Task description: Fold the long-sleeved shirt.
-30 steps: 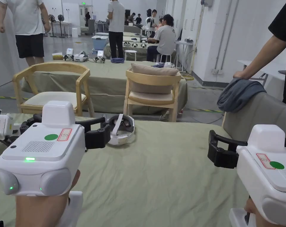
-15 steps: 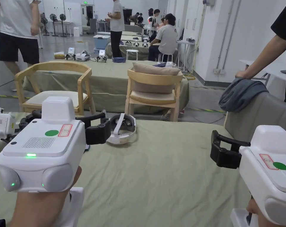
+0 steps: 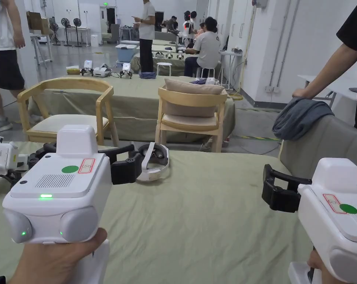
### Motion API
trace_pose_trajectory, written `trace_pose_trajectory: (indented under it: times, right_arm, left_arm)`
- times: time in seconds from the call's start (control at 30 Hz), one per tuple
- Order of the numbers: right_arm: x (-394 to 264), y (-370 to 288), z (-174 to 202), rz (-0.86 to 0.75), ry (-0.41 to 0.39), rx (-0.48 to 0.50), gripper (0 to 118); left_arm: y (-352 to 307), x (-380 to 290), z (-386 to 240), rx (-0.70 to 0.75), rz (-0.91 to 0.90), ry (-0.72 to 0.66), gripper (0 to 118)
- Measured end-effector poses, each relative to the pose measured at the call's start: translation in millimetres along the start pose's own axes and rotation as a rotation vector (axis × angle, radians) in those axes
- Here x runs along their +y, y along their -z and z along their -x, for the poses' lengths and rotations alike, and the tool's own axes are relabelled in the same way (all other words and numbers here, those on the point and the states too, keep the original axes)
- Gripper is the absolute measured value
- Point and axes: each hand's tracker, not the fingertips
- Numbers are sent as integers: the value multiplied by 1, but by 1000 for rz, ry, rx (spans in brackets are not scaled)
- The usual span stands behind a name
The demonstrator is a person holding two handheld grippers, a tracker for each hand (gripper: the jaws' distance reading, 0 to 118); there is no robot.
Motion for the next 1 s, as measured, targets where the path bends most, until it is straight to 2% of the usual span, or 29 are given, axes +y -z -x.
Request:
trace_pose_trajectory:
  times: [0.13, 0.23, 0.5, 0.63, 0.73, 1.0]
  right_arm:
    - [-1, -1, 1, 4, -4, -2, 118]
    - [-2, 0, 0, 5, -4, -2, 118]
    - [2, 0, 1, -1, -11, -4, 118]
    - [3, 1, -1, -3, -12, -5, 118]
    - [2, 0, -1, -3, -16, -9, 118]
    - [2, -1, 0, 0, -16, -8, 118]
  left_arm:
    - [1, -1, -6, 40, 21, 3, 111]
    - [-1, -4, -13, 99, -9, 56, 111]
    - [-9, 1, -12, 26, -14, 30, 111]
    - [-8, 4, 1, -33, 31, -31, 111]
    - [-7, 4, 0, 45, -10, -24, 111]
    - [-7, 4, 3, 6, -14, 6, 111]
